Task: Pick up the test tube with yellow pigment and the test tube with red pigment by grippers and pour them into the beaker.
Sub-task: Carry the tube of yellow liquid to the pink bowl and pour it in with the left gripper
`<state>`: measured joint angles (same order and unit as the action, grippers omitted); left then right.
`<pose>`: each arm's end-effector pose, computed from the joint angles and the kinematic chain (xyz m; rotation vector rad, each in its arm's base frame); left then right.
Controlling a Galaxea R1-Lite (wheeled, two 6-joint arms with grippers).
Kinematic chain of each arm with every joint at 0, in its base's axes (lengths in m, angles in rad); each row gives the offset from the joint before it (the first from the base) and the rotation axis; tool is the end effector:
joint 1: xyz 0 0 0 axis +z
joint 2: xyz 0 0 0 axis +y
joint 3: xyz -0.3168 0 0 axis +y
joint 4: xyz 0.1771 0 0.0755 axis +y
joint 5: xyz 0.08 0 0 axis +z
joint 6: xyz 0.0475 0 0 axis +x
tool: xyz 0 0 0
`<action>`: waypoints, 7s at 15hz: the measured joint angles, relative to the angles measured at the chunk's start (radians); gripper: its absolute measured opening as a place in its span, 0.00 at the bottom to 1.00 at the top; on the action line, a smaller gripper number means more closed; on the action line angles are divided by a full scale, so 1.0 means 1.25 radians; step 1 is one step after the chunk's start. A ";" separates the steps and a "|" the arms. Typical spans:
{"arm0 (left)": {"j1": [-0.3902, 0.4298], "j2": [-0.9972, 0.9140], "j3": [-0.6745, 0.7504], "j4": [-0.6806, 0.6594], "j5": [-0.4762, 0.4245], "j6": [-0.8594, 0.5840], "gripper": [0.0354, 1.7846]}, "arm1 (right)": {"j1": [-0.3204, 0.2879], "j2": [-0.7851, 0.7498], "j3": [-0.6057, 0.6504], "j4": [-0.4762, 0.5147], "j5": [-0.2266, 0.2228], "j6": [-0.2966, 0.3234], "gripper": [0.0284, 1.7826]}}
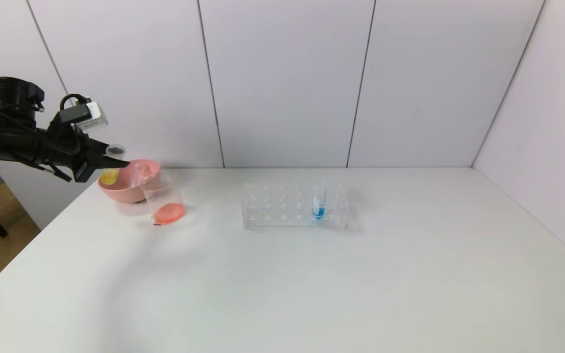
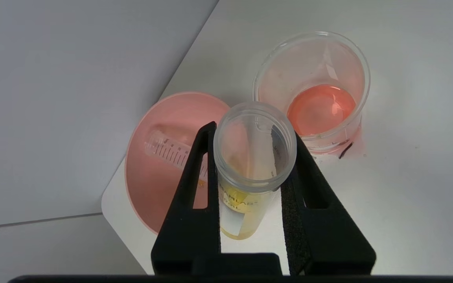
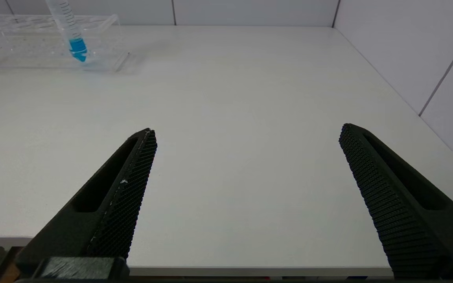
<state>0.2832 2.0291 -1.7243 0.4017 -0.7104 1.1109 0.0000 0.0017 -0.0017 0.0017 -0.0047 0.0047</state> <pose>0.4119 0.0876 0.2277 0.7193 0.3215 -0.6898 -0.0122 -0.0002 0.0758 0.0047 0.0017 -0.0047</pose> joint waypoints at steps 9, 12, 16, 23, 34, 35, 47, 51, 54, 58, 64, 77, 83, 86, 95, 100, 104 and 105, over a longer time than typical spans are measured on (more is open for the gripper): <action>-0.005 0.045 -0.183 0.278 0.024 0.116 0.24 | 0.000 0.000 0.000 0.000 0.000 0.000 0.95; -0.006 0.063 -0.210 0.324 0.041 0.130 0.24 | 0.000 0.000 0.000 0.000 0.000 0.000 0.95; -0.006 0.071 -0.213 0.331 0.059 0.133 0.24 | 0.000 0.000 0.000 0.000 0.000 0.000 0.95; -0.006 0.074 -0.214 0.337 0.109 0.169 0.24 | 0.000 0.000 0.000 0.000 0.000 0.000 0.95; -0.043 0.071 -0.214 0.315 0.174 0.202 0.24 | 0.000 0.000 0.000 0.000 0.000 0.000 0.95; -0.049 0.070 -0.214 0.314 0.181 0.202 0.24 | 0.000 0.000 0.000 0.000 0.000 0.000 0.95; -0.126 0.069 -0.213 0.300 0.337 0.217 0.24 | 0.000 0.000 0.000 0.000 0.000 0.000 0.95; -0.143 0.069 -0.213 0.295 0.374 0.217 0.24 | 0.000 0.000 0.000 0.000 0.000 0.000 0.95; -0.150 0.069 -0.213 0.293 0.399 0.222 0.24 | 0.000 0.000 0.000 0.000 0.000 0.000 0.95; -0.158 0.070 -0.213 0.289 0.437 0.223 0.24 | 0.000 0.000 0.000 0.000 0.000 0.000 0.95; -0.173 0.074 -0.213 0.289 0.474 0.235 0.24 | 0.000 0.000 0.000 0.000 0.000 0.000 0.95; -0.207 0.077 -0.214 0.289 0.588 0.249 0.24 | 0.000 0.000 0.000 0.000 0.000 0.000 0.95; -0.207 0.077 -0.214 0.296 0.588 0.249 0.24 | 0.000 0.000 0.000 0.000 0.000 0.000 0.95; -0.207 0.076 -0.214 0.297 0.587 0.249 0.24 | 0.000 0.000 0.000 0.000 0.000 0.000 0.95; -0.218 0.072 -0.214 0.304 0.586 0.247 0.24 | 0.000 0.000 0.000 0.000 0.000 0.000 0.95; -0.228 0.071 -0.213 0.303 0.589 0.247 0.24 | 0.000 0.000 0.000 0.000 0.000 0.000 0.95; -0.235 0.072 -0.213 0.316 0.589 0.243 0.24 | 0.000 0.000 0.000 0.000 0.000 0.000 0.95; -0.235 0.072 -0.213 0.318 0.589 0.243 0.24 | 0.000 0.000 0.000 0.000 0.000 0.000 0.95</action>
<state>-0.0104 2.1187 -1.9911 0.7989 0.0257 1.4147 0.0000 0.0017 -0.0017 0.0017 -0.0047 0.0043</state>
